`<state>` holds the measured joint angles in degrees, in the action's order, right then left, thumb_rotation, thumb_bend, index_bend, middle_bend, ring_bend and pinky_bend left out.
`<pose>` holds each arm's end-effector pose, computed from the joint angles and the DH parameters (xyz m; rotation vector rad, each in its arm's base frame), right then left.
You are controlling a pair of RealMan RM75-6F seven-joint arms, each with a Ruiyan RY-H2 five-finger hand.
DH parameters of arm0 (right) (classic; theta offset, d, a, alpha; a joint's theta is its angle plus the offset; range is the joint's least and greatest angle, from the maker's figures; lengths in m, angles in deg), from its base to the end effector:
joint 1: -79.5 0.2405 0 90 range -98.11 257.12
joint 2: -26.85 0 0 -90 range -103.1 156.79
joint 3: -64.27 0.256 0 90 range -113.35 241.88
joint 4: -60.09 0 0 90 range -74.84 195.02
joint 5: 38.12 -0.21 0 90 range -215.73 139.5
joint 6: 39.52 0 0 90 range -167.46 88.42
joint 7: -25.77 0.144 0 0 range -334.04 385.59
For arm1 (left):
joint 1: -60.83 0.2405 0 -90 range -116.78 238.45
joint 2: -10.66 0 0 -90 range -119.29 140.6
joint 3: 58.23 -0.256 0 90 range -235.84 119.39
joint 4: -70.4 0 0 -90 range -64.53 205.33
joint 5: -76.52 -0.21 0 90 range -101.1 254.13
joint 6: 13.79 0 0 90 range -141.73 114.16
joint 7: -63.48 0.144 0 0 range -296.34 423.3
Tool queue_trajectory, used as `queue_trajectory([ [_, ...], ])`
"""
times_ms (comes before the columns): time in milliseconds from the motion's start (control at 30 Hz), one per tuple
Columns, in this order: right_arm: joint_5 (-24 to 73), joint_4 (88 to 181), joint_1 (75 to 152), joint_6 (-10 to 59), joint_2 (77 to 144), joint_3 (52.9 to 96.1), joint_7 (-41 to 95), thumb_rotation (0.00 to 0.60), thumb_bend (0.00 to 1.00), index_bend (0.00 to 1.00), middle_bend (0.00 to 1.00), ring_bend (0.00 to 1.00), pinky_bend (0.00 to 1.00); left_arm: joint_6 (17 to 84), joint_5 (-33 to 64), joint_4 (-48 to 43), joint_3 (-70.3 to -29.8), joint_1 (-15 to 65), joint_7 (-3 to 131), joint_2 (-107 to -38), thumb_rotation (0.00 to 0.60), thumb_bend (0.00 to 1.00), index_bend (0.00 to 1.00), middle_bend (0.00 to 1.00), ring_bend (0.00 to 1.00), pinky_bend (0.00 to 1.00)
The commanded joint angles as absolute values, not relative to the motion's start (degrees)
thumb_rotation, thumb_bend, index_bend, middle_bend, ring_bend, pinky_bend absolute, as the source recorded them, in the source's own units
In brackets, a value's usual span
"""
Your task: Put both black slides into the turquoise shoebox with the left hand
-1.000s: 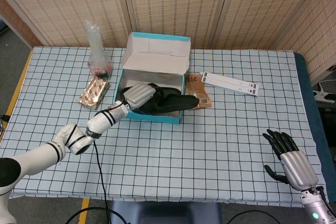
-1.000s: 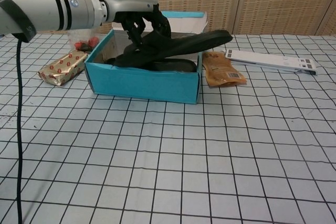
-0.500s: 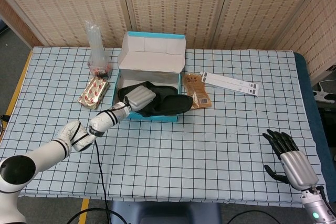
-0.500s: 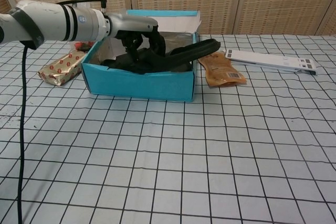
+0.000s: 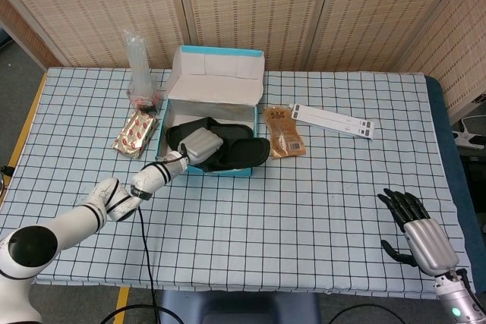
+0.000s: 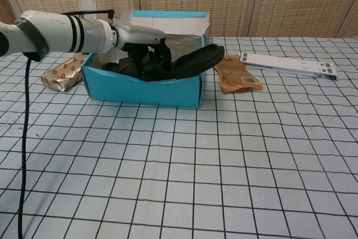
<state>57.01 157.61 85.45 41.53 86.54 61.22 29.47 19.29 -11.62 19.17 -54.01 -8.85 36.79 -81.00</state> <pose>-0.2879 -0.1600 0.1443 1.6016 -1.0202 0.9352 -0.0678 0.4629 -0.0226 -2.2555 -0.7969 -0.8638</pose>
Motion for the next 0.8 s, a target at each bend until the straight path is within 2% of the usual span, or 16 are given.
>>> queue_trajectory([
  [33,57.02,157.64,85.52,41.39,86.53,61.18,29.46,0.600,0.22,0.00,0.00,0.00,0.00,20.47,-10.59,18.16,-53.30,-8.24,38.23,-80.40,0.600,0.65,0.77,0.79,0.68,0.73],
  [567,57.47,157.80,85.43,41.71,86.15,60.86,29.74,0.600,0.22,0.00,0.00,0.00,0.00,25.19,-5.67,12.41,-49.94,-5.74,46.70,-76.37,0.600,0.66,0.77,0.79,0.68,0.74],
  [800,57.52,157.69,85.56,41.49,86.23,60.81,29.77,0.600,0.22,0.00,0.00,0.00,0.00,26.65,-4.82,9.88,-49.79,-4.45,50.12,-74.34,0.600,0.67,0.77,0.80,0.68,0.74],
])
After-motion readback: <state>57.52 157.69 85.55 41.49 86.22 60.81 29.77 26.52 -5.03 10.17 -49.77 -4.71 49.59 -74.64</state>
